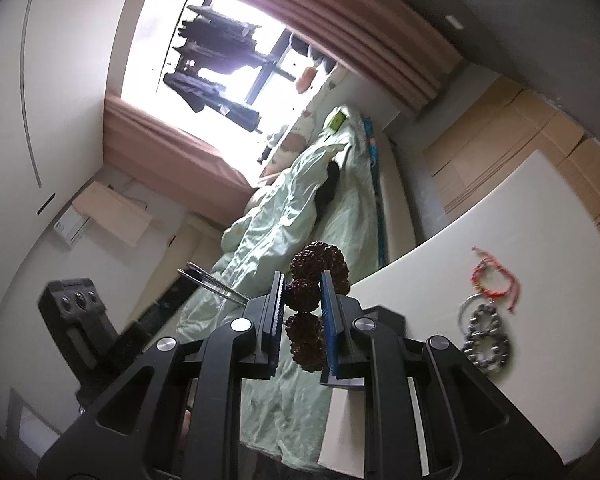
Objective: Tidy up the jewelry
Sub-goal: 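Lift the brown bracelet with the right tool while the left tool grasps the silver chain, then lower both held items into the black box and open both tools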
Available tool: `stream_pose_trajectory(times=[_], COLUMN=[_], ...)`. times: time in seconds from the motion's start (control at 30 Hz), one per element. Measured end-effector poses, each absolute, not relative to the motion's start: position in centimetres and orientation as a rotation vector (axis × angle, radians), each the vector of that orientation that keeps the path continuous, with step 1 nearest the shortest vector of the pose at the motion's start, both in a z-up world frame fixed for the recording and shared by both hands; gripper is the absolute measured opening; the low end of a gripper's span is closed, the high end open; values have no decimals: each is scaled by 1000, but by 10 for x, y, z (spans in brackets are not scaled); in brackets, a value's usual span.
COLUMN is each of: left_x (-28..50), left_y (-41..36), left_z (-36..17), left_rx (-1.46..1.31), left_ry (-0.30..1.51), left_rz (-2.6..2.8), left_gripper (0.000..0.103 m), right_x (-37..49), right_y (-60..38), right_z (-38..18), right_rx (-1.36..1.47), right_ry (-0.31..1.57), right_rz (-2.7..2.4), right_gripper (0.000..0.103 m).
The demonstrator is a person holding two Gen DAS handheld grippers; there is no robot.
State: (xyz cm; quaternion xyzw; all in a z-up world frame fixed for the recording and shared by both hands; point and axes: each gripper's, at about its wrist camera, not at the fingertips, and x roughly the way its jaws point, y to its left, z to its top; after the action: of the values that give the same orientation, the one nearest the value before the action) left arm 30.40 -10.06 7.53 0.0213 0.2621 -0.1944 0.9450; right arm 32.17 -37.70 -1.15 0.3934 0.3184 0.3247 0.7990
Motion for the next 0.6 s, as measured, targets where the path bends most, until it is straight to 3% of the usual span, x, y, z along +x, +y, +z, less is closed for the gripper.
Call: stream_pose_trajectory(times=[0.6], left_x=[298], left_y=[-41], left_z=[78], left_rx=[19], left_ry=[532], left_rz=[-317], left_gripper=[0], right_x=[363], right_y=[-245], right_z=[-75], right_rx=[620], right_ry=[941], right_rz=[687], right_gripper=[18])
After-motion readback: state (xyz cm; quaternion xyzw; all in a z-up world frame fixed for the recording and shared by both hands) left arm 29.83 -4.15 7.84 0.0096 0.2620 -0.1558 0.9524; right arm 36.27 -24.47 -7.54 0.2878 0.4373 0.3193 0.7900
